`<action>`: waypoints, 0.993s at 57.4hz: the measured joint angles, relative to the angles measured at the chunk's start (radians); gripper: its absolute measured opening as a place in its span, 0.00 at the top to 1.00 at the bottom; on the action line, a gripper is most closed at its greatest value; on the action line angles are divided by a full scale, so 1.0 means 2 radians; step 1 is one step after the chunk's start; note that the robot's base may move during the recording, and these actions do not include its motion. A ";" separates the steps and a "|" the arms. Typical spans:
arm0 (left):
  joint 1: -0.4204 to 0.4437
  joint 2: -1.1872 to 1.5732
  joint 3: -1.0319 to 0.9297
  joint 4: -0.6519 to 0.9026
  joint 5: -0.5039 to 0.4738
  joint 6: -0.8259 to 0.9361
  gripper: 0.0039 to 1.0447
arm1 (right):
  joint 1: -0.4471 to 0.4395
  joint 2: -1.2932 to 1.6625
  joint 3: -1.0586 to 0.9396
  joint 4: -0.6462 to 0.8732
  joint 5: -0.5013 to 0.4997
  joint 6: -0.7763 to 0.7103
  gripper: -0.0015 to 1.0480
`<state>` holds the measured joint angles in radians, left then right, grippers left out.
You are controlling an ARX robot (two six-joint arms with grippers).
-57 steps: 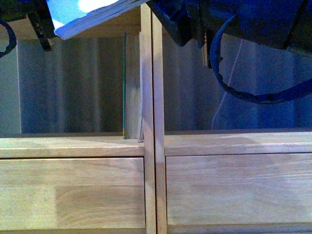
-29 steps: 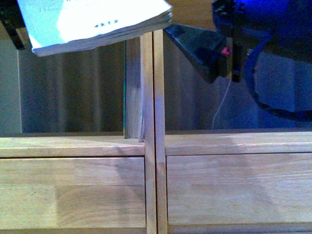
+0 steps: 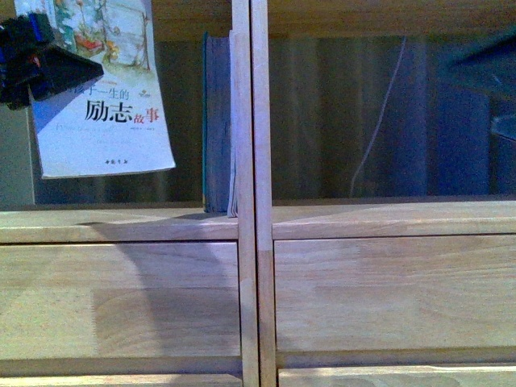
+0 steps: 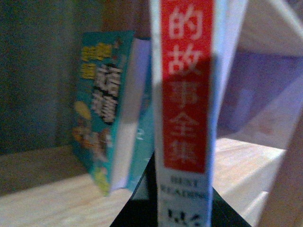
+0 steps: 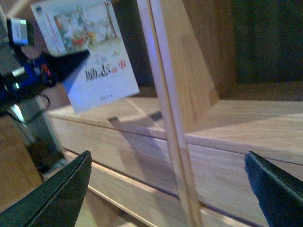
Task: Organize books on shelf
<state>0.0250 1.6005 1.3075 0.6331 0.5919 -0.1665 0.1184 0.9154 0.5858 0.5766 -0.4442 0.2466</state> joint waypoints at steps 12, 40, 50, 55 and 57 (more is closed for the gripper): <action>-0.023 0.063 0.079 -0.044 -0.043 0.110 0.94 | -0.037 -0.059 -0.026 -0.022 -0.007 -0.057 0.07; -0.072 0.204 0.212 -0.075 -0.166 0.245 0.94 | -0.039 -0.063 -0.027 -0.023 -0.010 -0.068 0.07; -0.086 0.215 0.216 -0.061 -0.180 0.271 0.94 | -0.039 -0.063 -0.027 -0.023 -0.010 -0.068 0.07; -0.092 0.220 0.220 -0.063 -0.183 0.272 0.94 | -0.039 -0.063 -0.027 -0.023 -0.010 -0.068 0.07; -0.094 0.222 0.222 -0.065 -0.187 0.273 0.92 | -0.039 -0.063 -0.027 -0.023 -0.010 -0.068 0.07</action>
<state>-0.1638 2.0445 1.7523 0.5034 0.2180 0.3786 0.0406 0.7898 0.5312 0.5308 -0.4637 0.1108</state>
